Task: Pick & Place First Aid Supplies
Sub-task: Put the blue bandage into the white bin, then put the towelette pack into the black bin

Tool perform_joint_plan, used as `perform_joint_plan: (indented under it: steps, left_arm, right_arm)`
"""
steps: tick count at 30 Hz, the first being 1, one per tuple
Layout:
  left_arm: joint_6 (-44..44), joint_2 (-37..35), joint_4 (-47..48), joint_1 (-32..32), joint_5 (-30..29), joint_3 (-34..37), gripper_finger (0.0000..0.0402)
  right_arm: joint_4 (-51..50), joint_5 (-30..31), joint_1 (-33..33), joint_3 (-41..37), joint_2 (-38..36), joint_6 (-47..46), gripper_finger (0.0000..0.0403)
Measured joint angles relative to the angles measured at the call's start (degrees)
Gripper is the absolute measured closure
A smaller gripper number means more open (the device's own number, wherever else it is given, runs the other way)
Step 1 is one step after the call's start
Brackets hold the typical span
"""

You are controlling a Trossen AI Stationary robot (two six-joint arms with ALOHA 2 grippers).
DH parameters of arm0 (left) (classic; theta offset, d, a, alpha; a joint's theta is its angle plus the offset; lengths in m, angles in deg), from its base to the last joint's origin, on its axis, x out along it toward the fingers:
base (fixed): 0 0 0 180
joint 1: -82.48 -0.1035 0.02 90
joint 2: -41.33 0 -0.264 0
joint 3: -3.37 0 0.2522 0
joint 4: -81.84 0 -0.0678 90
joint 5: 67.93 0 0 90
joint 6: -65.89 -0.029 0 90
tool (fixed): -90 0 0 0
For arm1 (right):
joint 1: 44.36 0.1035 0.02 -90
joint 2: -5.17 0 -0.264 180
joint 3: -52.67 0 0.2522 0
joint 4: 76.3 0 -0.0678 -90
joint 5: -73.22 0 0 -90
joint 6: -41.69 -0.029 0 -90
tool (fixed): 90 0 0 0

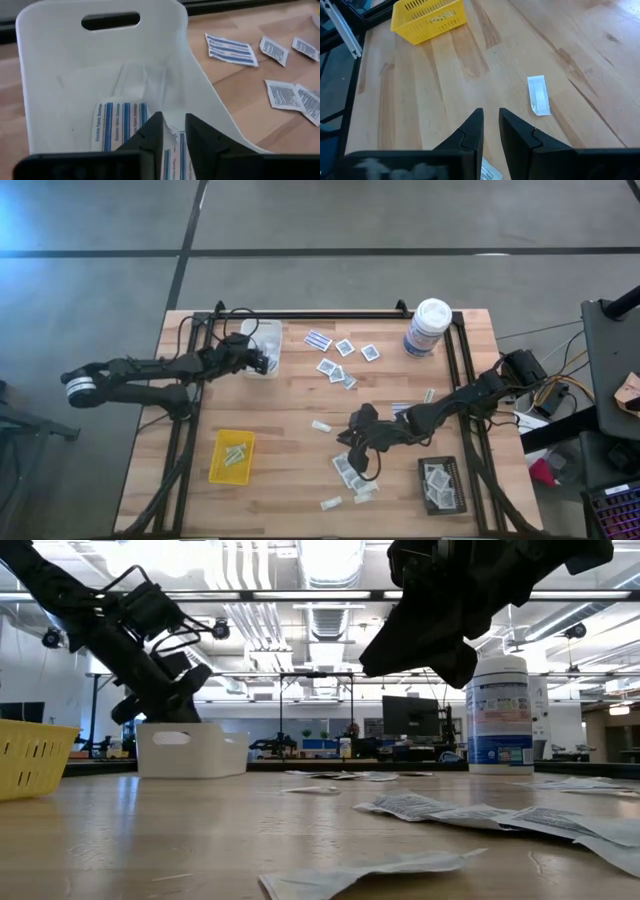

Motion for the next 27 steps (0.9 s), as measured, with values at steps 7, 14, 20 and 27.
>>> perform_joint_plan:
  steps: [7, 14, 20, 27]
  left_arm:
    - [-7.0, -0.2, 3.2, -0.1, -0.5, -4.8, 0.0301]
    - [-12.5, -0.2, 18.1, -0.1, -0.7, -14.9, 0.0302]
    - [-13.3, -0.2, 22.8, 1.6, 4.8, -21.6, 0.0302]
    - [-14.3, -0.1, 14.6, 10.1, 10.5, -21.0, 0.0302]
  right_arm:
    - [-0.1, 0.0, 0.0, 0.0, 0.2, -0.1, 0.0346]
    - [-0.1, 0.0, 0.0, 0.0, 0.2, -0.1, 0.0346]
    - [-0.1, 0.0, 0.0, 0.0, 0.2, 0.0, 0.0346]
    - [-0.1, 0.0, 0.0, 0.0, 0.2, 0.0, 0.0346]
